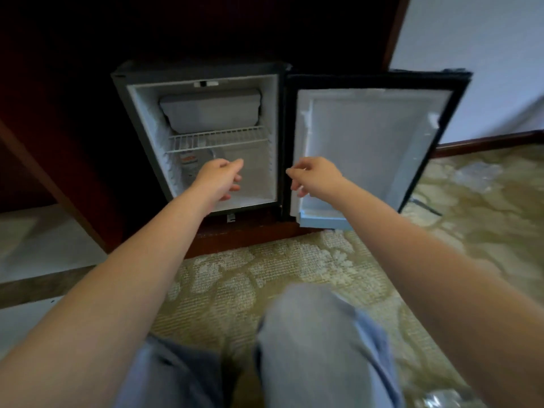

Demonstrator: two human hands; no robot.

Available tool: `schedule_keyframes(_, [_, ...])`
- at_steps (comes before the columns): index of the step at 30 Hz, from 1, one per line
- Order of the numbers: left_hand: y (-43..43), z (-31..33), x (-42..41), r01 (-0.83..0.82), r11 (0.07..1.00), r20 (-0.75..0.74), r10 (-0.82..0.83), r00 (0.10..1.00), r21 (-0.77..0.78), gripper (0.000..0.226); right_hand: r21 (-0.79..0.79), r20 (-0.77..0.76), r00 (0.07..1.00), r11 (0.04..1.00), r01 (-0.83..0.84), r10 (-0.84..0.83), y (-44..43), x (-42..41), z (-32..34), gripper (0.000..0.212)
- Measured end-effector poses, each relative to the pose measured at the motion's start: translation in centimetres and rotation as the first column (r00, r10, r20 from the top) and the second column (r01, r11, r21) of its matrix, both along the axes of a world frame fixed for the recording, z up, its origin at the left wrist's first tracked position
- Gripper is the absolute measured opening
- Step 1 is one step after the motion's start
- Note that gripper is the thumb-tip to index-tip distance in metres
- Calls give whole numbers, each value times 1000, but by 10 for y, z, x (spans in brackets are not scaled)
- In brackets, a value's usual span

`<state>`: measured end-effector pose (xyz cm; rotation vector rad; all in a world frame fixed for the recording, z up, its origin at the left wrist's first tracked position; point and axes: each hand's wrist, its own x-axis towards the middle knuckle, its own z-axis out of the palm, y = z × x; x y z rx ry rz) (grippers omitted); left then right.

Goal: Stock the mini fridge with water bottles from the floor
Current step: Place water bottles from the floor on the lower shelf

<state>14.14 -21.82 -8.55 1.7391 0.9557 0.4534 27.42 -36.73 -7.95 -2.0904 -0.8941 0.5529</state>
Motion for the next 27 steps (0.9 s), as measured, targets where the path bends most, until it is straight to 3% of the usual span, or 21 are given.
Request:
schedule_keyframes(5, [-71,5,28,131,991,15,-131,991,-18,21,108,-45,972,966,234,-230,-69,2,-11,26])
schedule_keyframes(8, [-125,-2,49,210,977,-2,-210,978,-27,21,155,-85,913,900,408,-399,-104,4,-26,22])
schedule_keyframes(14, [-224,-18,86,444,896,-76,-444,893,-9,21,123,-141,785,777,618,-603,-186,17,-63,24])
schedule_keyframes(20, [-290,-60,98,746,658,-413,-654,634,102,29,-20,-264,619,646,763,-739,-275,30,-134,28])
schedule_keyframes(23, [-308,-86,101,838,546,-542,-699,467,18,35,-154,-267,535,584,797,-801,-311,28,-181,28])
schedule_keyframes(27, [-322,-116,106,890,439,-628,-729,274,-122,30,-320,-224,507,554,768,-832,-345,17,-229,25])
